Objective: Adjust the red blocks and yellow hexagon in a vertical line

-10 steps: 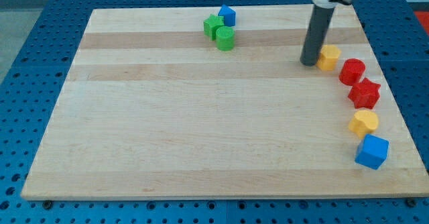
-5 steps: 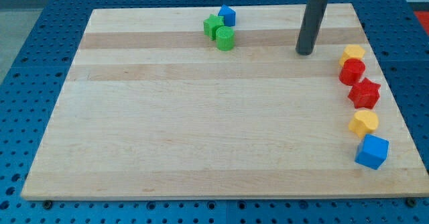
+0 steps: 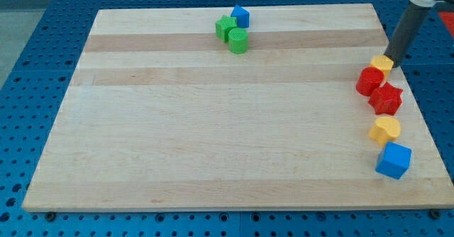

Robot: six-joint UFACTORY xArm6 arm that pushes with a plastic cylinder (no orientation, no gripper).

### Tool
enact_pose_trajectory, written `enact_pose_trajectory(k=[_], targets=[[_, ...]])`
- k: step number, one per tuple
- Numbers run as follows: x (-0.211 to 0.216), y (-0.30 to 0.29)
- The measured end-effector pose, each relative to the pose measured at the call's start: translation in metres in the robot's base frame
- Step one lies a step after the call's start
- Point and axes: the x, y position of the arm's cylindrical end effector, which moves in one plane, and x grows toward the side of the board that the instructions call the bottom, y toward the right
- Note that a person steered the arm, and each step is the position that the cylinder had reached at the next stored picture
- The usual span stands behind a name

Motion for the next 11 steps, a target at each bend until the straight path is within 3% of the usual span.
enact_pose_trajectory(k=[8,11], targets=[[0.015,0.010],[0.015,-0.014]])
